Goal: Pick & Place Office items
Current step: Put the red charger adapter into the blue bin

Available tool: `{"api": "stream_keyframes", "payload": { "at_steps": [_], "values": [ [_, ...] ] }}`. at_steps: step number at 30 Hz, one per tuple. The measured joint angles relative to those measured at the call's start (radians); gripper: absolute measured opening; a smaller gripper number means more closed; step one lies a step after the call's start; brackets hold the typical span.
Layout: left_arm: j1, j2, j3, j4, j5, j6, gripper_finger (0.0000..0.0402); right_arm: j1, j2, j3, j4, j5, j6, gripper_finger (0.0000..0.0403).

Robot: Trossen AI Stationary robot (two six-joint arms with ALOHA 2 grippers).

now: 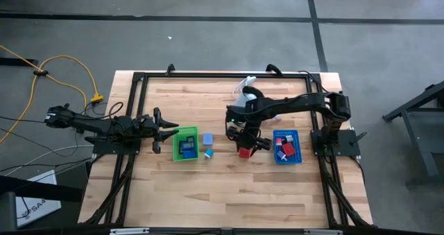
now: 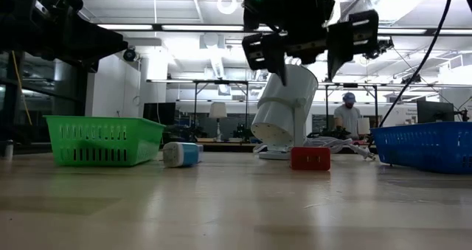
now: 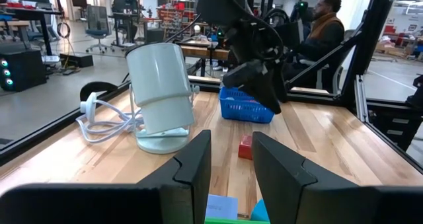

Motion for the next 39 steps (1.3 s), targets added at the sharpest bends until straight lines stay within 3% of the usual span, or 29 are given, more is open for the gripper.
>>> {"api": "stream_keyframes", "payload": {
  "at_steps": [20,39],
  "values": [
    [0.0,0.0,0.0,0.0,0.0,0.0,0.0103,0.009,0.11,0.0,-0.001,0.063,-0.127,0.0255],
    [0.0,0.0,0.0,0.0,0.0,0.0,0.0103,0.02,0.115,-0.055,0.071,0.131,-0.241,0.0255]
  ]
}}
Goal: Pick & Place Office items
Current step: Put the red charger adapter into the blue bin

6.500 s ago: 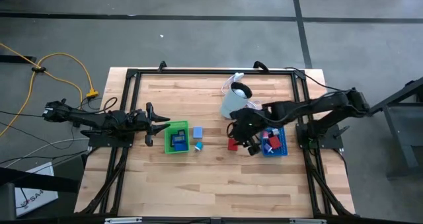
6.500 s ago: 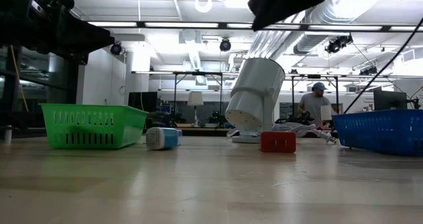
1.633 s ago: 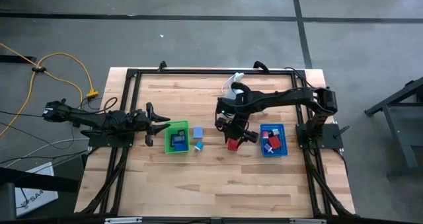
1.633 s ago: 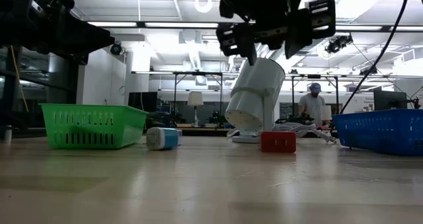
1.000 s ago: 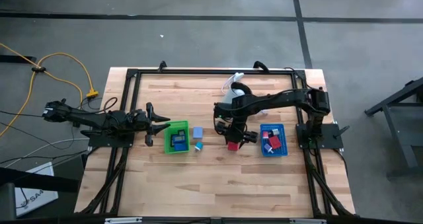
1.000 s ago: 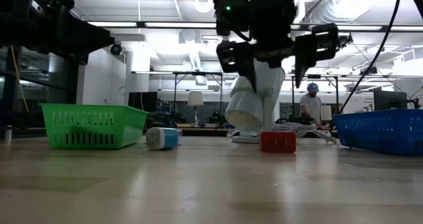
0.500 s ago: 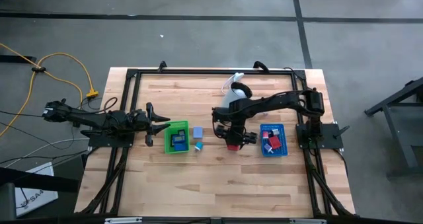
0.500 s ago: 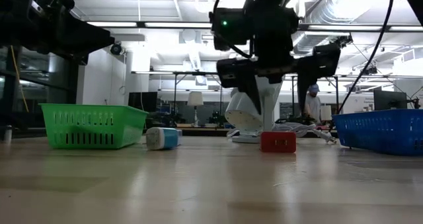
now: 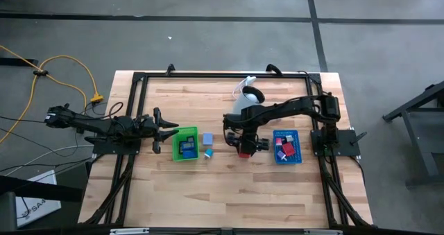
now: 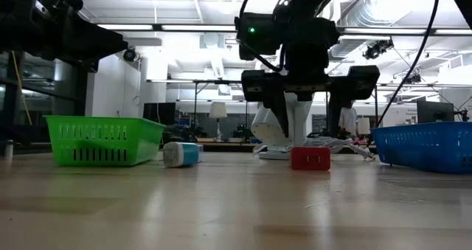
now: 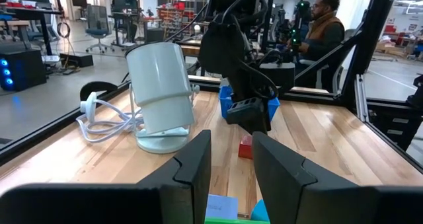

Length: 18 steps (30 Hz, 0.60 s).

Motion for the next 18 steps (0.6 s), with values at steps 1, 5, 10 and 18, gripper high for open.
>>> {"api": "stream_keyframes", "payload": {
  "at_steps": [1,5,10,18],
  "values": [
    [0.0,0.0,0.0,0.0,0.0,0.0,0.0103,0.0,0.0,0.0,0.001,0.0,-0.001,0.0255],
    [0.0,0.0,0.0,0.0,0.0,0.0,0.0103,0.0,0.009,-0.001,0.008,0.003,-0.013,0.0255],
    [0.0,0.0,0.0,0.0,0.0,0.0,0.0103,0.001,0.038,0.001,0.03,0.0,-0.014,0.0255],
    [0.0,0.0,0.0,0.0,0.0,0.0,0.0103,-0.003,0.076,-0.001,0.034,-0.013,-0.016,0.0255]
  ]
}}
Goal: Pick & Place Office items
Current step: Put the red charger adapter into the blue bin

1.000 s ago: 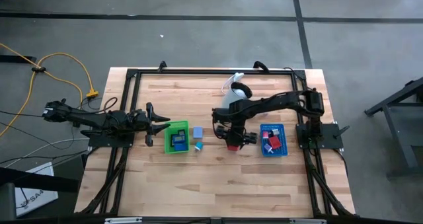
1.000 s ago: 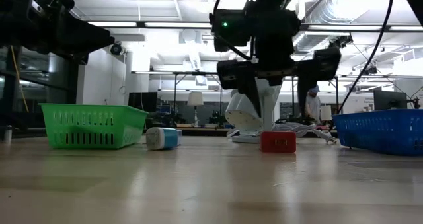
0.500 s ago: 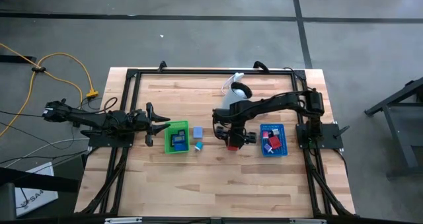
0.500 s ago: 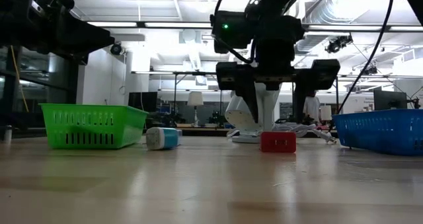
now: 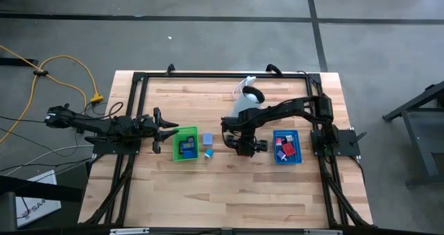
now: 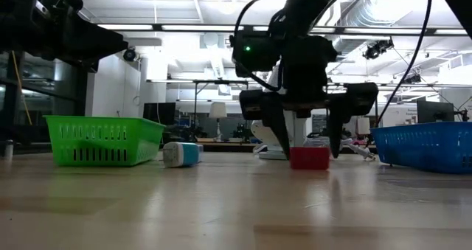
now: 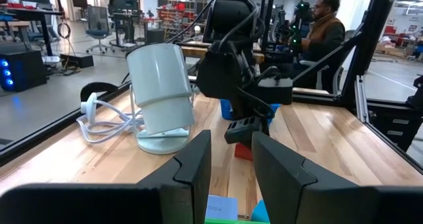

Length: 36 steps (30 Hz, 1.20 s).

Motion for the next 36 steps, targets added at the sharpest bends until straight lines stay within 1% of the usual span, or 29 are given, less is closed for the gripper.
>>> {"api": "stream_keyframes", "payload": {
  "at_steps": [11,17,23,27,33,36],
  "values": [
    [0.0,0.0,0.0,0.0,0.0,0.0,0.0103,-0.006,0.009,0.001,0.004,0.016,0.002,0.0255],
    [0.0,0.0,0.0,0.0,0.0,0.0,0.0103,-0.013,0.009,0.001,0.015,0.035,0.07,0.0255],
    [0.0,0.0,0.0,0.0,0.0,0.0,0.0103,-0.013,0.009,0.001,0.024,0.037,0.103,0.0252],
    [0.0,0.0,0.0,0.0,0.0,0.0,0.0103,-0.013,0.009,0.001,0.026,0.036,0.106,0.0238],
    [0.0,0.0,0.0,0.0,0.0,0.0,0.0103,-0.013,0.008,0.001,0.026,0.031,0.106,0.0201],
    [0.0,0.0,0.0,0.0,0.0,0.0,0.0103,-0.013,0.008,0.001,0.027,0.028,0.106,0.0199]
  ]
}}
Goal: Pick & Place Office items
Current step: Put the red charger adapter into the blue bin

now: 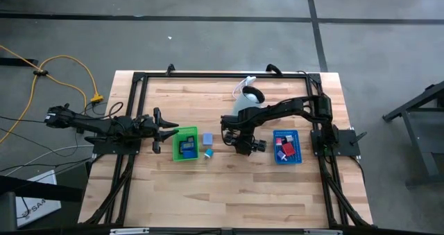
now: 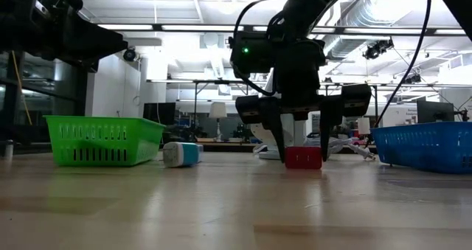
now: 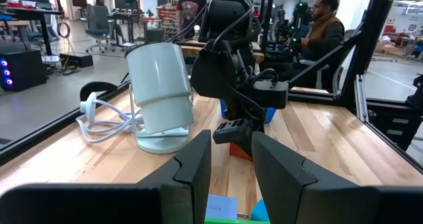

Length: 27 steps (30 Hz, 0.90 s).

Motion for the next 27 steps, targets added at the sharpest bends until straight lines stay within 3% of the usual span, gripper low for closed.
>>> {"api": "stream_keyframes", "payload": {
  "at_steps": [6,12,22,27],
  "values": [
    [0.0,0.0,0.0,0.0,0.0,0.0,0.0103,0.0,0.0,0.0,0.0,-0.003,0.0,0.0224],
    [0.0,0.0,0.0,0.0,0.0,0.0,0.0103,0.0,0.0,0.0,-0.001,-0.013,0.0,0.02],
    [0.0,0.0,0.0,0.0,0.0,0.0,0.0103,0.002,-0.009,0.002,-0.003,-0.018,0.009,0.0222],
    [0.0,0.0,0.0,0.0,0.0,0.0,0.0103,0.007,-0.033,0.002,-0.016,-0.019,0.007,0.0201]
  ]
}}
